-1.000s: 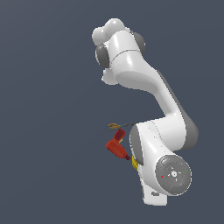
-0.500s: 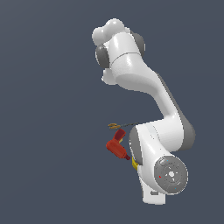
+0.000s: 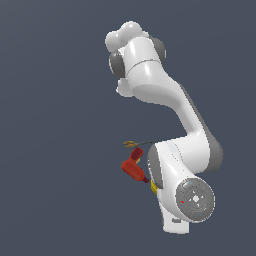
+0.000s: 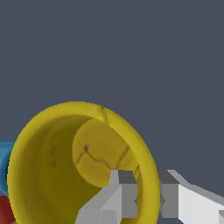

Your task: Pick up a designated object from a clutter of objects.

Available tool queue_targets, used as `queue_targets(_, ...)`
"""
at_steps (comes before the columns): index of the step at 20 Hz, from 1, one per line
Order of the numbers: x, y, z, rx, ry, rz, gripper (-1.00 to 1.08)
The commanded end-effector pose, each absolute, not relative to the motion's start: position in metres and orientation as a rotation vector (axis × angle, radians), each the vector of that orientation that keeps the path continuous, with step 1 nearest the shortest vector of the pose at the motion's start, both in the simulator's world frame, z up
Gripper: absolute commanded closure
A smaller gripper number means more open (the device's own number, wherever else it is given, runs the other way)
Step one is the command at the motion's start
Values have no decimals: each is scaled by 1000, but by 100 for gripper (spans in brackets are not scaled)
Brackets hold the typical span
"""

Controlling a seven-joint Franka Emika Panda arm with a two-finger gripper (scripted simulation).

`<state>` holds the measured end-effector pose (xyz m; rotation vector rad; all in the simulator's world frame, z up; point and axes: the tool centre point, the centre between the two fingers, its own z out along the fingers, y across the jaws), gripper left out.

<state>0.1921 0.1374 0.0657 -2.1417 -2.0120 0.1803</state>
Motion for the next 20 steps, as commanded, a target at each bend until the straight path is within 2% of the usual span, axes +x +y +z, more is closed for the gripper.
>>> queue_targets(1, 192, 137, 66, -2142, -2012, 180, 108)
queue_targets(11, 186, 127, 76, -2142, -2012, 180, 108)
queue_targets(20, 171, 98, 105, -2143, -2012, 181, 108)
